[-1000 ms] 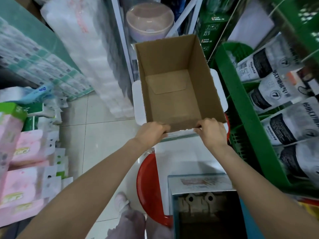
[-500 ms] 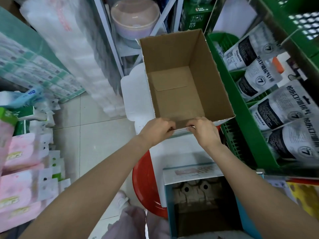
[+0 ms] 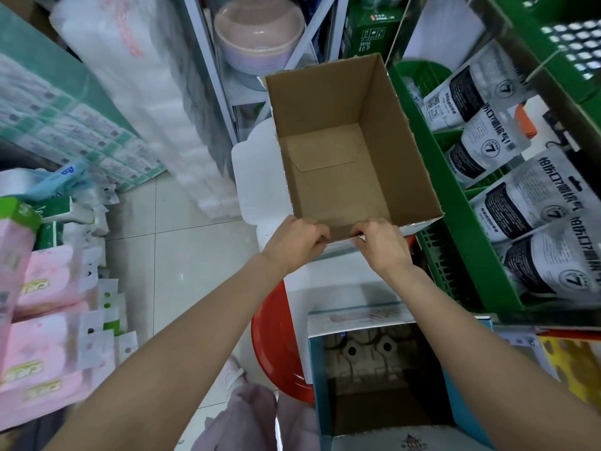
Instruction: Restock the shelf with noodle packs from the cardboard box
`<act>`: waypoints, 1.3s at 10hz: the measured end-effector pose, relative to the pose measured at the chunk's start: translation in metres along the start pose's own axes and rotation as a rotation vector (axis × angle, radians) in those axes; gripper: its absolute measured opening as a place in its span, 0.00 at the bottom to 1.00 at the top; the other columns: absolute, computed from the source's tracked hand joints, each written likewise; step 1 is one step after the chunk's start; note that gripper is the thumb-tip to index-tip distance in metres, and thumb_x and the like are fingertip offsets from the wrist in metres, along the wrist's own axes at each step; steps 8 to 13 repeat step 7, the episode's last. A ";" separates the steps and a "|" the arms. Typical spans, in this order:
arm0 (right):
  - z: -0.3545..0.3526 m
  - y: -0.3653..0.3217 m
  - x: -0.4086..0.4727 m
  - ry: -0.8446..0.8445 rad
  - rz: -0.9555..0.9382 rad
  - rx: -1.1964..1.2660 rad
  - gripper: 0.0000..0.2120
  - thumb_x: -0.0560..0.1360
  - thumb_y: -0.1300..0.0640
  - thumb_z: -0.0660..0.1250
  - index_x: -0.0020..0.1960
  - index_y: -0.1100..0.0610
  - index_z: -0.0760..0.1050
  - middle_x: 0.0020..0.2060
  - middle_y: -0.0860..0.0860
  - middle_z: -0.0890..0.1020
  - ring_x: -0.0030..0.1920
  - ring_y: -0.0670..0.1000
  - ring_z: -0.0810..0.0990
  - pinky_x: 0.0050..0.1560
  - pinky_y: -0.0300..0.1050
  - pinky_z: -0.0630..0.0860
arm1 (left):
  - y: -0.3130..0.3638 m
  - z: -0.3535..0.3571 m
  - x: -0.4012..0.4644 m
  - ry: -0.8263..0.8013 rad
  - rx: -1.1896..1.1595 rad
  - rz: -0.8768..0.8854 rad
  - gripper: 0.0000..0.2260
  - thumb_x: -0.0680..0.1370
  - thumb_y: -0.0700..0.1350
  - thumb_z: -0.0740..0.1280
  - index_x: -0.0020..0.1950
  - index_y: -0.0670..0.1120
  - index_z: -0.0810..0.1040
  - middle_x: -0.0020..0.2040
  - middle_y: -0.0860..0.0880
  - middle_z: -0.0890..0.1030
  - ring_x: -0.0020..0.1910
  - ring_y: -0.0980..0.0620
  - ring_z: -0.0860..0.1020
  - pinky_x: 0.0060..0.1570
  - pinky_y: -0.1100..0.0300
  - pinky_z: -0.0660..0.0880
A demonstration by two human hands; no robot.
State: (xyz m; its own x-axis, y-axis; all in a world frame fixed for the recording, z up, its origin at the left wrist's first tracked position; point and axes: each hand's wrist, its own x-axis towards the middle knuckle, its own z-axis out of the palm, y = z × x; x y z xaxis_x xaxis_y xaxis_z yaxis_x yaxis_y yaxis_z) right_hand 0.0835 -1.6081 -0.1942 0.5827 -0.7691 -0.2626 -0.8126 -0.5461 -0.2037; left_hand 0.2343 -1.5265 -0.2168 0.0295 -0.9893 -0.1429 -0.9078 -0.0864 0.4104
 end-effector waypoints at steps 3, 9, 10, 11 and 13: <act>-0.003 0.000 0.000 -0.022 0.046 -0.070 0.09 0.79 0.57 0.61 0.52 0.53 0.80 0.48 0.54 0.81 0.51 0.56 0.76 0.48 0.46 0.66 | 0.007 -0.005 0.003 -0.021 0.020 -0.015 0.10 0.78 0.41 0.60 0.52 0.48 0.80 0.48 0.51 0.82 0.47 0.49 0.78 0.50 0.62 0.64; -0.006 -0.004 -0.006 0.015 -0.019 0.040 0.14 0.76 0.64 0.63 0.61 0.55 0.76 0.57 0.54 0.79 0.57 0.55 0.76 0.54 0.48 0.73 | 0.005 -0.017 -0.003 0.077 -0.101 -0.113 0.07 0.78 0.44 0.64 0.53 0.47 0.80 0.49 0.49 0.82 0.49 0.49 0.78 0.53 0.56 0.73; -0.006 -0.004 -0.006 0.015 -0.019 0.040 0.14 0.76 0.64 0.63 0.61 0.55 0.76 0.57 0.54 0.79 0.57 0.55 0.76 0.54 0.48 0.73 | 0.005 -0.017 -0.003 0.077 -0.101 -0.113 0.07 0.78 0.44 0.64 0.53 0.47 0.80 0.49 0.49 0.82 0.49 0.49 0.78 0.53 0.56 0.73; -0.006 -0.004 -0.006 0.015 -0.019 0.040 0.14 0.76 0.64 0.63 0.61 0.55 0.76 0.57 0.54 0.79 0.57 0.55 0.76 0.54 0.48 0.73 | 0.005 -0.017 -0.003 0.077 -0.101 -0.113 0.07 0.78 0.44 0.64 0.53 0.47 0.80 0.49 0.49 0.82 0.49 0.49 0.78 0.53 0.56 0.73; -0.006 -0.004 -0.006 0.015 -0.019 0.040 0.14 0.76 0.64 0.63 0.61 0.55 0.76 0.57 0.54 0.79 0.57 0.55 0.76 0.54 0.48 0.73 | 0.005 -0.017 -0.003 0.077 -0.101 -0.113 0.07 0.78 0.44 0.64 0.53 0.47 0.80 0.49 0.49 0.82 0.49 0.49 0.78 0.53 0.56 0.73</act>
